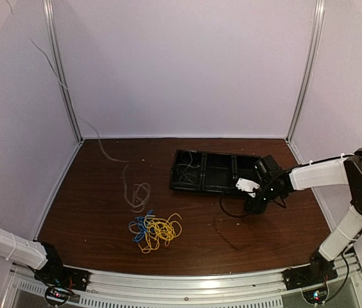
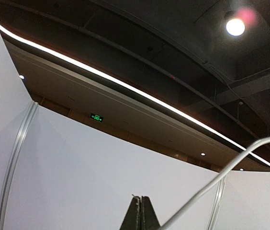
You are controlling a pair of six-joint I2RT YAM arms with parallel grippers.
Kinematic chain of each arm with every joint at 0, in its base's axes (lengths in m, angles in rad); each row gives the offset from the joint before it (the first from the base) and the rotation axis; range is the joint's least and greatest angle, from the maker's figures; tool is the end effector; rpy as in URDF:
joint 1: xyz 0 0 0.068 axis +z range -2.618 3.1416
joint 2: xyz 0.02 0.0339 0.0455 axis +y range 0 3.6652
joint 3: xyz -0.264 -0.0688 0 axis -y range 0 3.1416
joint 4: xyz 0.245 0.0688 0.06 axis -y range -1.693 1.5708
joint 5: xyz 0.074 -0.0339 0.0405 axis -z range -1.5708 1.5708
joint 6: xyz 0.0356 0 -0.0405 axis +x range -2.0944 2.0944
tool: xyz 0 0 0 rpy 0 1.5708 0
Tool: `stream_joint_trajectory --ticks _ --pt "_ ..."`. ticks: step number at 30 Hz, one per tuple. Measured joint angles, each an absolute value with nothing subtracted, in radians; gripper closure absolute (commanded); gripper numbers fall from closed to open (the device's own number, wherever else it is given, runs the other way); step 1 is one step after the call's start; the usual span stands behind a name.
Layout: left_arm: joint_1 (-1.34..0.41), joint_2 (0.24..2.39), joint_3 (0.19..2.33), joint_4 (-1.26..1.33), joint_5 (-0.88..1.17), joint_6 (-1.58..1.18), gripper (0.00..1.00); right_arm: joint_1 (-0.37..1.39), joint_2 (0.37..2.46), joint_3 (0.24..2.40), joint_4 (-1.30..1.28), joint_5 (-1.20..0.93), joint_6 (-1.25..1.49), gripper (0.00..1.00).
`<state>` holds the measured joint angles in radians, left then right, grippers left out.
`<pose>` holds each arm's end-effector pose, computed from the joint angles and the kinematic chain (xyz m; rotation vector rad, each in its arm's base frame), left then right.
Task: Untangle the cables
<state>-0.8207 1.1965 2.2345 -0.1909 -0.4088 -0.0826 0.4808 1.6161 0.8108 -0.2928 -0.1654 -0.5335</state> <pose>0.0559 -0.0393 0.6807 -0.1094 0.8237 -0.7044 0.2585 0.1415 0.1450 -1.3374 2.2977 0.2034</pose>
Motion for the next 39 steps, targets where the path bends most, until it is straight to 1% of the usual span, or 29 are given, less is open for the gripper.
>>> stream_joint_trajectory --ticks 5,10,15,20,24,28,32,34,39 --pt "-0.821 1.146 2.206 -0.159 -0.452 -0.057 1.0 0.405 1.551 0.75 -0.3 -0.151 -0.576 0.45" --pt "-0.82 1.069 2.012 -0.123 -0.471 -0.072 1.0 0.396 1.472 0.73 -0.392 -0.216 -0.604 0.45" --pt "-0.821 1.086 1.847 -0.171 -0.455 -0.125 1.0 0.409 1.392 0.812 -0.507 -0.364 -0.618 0.45" --pt "-0.821 1.152 1.8 -0.27 -0.41 -0.174 1.0 0.458 1.348 0.912 -0.544 -0.47 -0.612 0.46" --pt "-0.821 1.188 1.836 -0.328 -0.327 -0.196 1.0 0.48 1.344 0.956 -0.543 -0.542 -0.584 0.46" --pt "-0.821 1.285 2.016 -0.363 -0.14 -0.209 1.0 0.48 1.345 0.962 -0.526 -0.575 -0.553 0.46" --pt "-0.821 1.398 2.176 -0.337 0.04 -0.246 1.0 0.48 1.345 0.954 -0.49 -0.592 -0.524 0.46" --pt "-0.821 1.44 2.201 -0.305 0.109 -0.274 1.0 0.48 1.345 0.938 -0.469 -0.601 -0.508 0.46" --pt "-0.821 1.527 2.185 -0.199 0.243 -0.374 1.0 0.48 1.343 0.902 -0.45 -0.608 -0.483 0.46"
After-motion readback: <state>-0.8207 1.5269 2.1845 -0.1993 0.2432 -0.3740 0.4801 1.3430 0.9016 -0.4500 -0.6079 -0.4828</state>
